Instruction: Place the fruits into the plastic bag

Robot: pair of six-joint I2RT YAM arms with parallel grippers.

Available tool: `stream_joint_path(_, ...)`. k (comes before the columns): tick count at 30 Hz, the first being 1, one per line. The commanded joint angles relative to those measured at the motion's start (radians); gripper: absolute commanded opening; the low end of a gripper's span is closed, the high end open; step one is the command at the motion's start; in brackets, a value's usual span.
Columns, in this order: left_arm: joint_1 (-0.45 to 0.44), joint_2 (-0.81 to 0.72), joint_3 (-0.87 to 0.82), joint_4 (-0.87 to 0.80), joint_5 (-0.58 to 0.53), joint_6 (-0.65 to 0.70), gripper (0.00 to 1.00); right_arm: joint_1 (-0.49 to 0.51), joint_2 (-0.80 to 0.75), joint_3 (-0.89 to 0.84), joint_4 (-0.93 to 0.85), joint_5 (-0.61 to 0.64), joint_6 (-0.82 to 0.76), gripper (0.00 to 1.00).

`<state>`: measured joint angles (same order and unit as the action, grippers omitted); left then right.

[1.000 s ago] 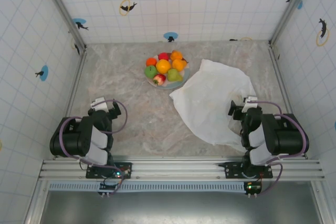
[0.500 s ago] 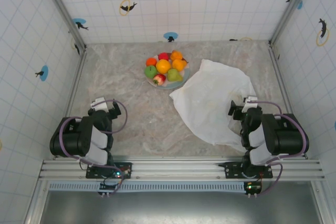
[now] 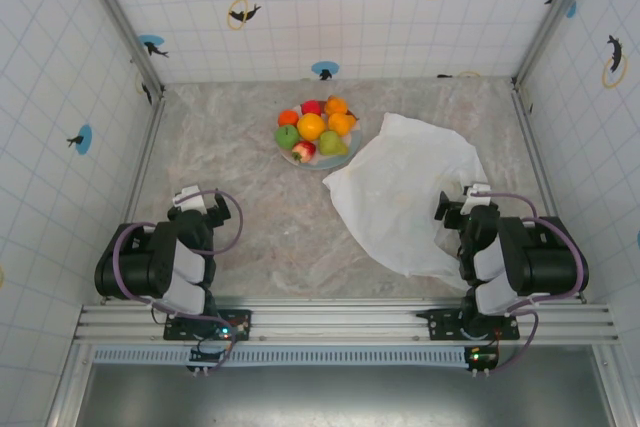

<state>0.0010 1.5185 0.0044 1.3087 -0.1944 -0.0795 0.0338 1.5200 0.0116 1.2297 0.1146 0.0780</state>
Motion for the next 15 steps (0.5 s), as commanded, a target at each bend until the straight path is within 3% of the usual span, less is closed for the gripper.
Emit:
stream_joint_path(1, 0.004, -0.004, -0.016, 0.000, -0.001, -0.012, 0.98, 0.003, -0.002, -0.012, 0.027, 0.002, -0.006, 1.00)
stream_joint_path(15, 0.003, -0.007, -0.021, 0.006, -0.002, -0.012, 0.98, 0.003, -0.004, -0.013, 0.029, 0.004, -0.006, 1.00)
